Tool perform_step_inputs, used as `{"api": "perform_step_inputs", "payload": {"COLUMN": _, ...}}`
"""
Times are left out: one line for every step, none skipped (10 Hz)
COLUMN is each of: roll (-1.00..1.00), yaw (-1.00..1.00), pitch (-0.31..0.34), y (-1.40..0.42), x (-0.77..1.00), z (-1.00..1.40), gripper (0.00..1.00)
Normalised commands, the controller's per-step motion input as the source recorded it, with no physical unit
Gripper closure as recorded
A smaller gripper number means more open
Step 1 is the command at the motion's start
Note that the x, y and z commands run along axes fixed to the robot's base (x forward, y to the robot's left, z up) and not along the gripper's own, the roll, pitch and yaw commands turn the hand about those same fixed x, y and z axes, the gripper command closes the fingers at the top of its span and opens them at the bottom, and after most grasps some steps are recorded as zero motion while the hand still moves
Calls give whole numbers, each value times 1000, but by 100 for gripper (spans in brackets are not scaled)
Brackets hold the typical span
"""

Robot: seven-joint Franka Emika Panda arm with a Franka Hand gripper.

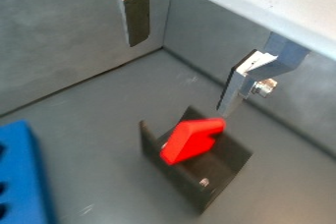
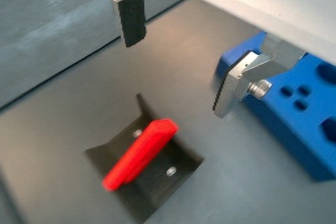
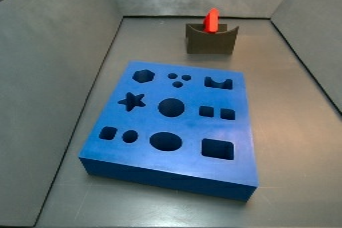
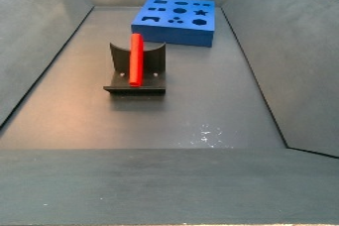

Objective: Pick up the square-circle object. Move up. Rotate the square-circle object. Place the square-circle object on the fixture. Regrasp the square-circle object. Move to above the board. Insert the square-circle object.
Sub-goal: Regrasp the square-circle object.

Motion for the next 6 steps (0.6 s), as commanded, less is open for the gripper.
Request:
{"api": "perform_step_inputs", "payload": {"roll": 1000, "yaw": 10, "pitch": 12, "y": -18, "x": -14, "z": 18, "gripper": 0}}
{"api": "perform_step_inputs", "payload": {"roll": 1000, "yaw": 12, "pitch": 15, "y": -19, "x": 1, "z": 10, "gripper": 0}}
{"api": "perform_step_inputs", "payload": {"roll": 1000, "yaw": 16, "pitch": 25, "y": -23, "x": 22, "z": -11, "gripper": 0}}
{"api": "perform_step_inputs", "payload": {"roll": 1000, "yaw": 18, "pitch": 30, "y": -23, "x": 29, "z": -12, "gripper": 0}}
{"api": "perform_step_inputs", "payload": {"roll": 1000, "yaw": 23, "pitch": 43, "y": -24, "x": 48, "z": -11, "gripper": 0}}
{"api": "perform_step_inputs", "payload": {"roll": 1000, "yaw": 31, "pitch": 64, "y": -29, "x": 64, "z": -15, "gripper": 0}}
